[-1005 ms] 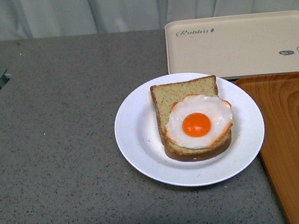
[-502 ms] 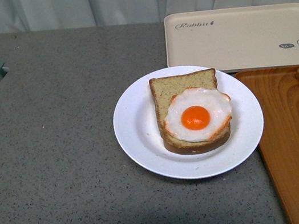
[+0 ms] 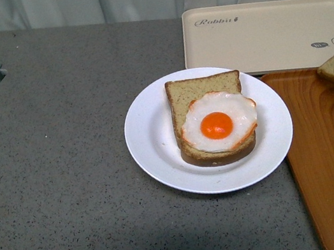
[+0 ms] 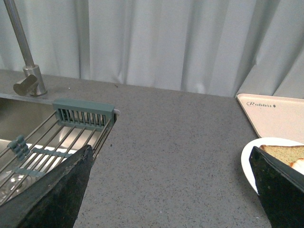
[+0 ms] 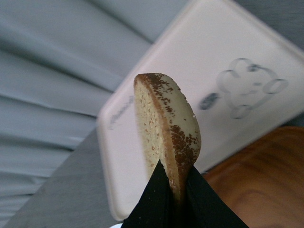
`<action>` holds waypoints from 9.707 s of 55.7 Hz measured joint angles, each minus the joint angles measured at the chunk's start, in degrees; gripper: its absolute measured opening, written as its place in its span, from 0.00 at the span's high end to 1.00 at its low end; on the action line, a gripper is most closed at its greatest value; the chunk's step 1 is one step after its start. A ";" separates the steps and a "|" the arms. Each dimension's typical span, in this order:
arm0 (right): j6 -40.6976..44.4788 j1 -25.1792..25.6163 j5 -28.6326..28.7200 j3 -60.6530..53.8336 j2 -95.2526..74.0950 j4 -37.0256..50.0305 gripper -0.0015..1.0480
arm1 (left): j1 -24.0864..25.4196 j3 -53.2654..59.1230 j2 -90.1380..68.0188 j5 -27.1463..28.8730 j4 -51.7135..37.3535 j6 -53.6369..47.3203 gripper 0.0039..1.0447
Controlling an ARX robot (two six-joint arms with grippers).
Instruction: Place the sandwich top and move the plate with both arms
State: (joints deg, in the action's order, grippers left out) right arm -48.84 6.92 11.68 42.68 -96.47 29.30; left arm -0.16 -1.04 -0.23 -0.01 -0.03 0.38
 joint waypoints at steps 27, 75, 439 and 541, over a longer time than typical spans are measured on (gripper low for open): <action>-2.95 -30.01 -7.63 1.62 -6.43 5.07 0.97 | 0.00 0.02 0.00 0.00 0.00 0.00 0.06; 37.46 -17.77 -20.94 -18.36 4.39 35.30 0.52 | 0.00 0.02 0.00 0.09 0.00 0.00 0.06; 48.61 -6.69 -11.61 -42.32 96.24 -29.46 0.09 | -31.71 -87.97 -133.11 14.64 -11.82 64.00 0.65; 48.61 -6.71 -11.63 -42.32 96.24 -29.44 0.09 | 0.07 -0.02 -0.04 0.00 0.00 0.07 0.59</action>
State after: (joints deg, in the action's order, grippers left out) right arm -0.23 0.21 0.05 0.36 -0.23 -0.14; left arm -0.10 -1.06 -0.27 -0.01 -0.03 0.45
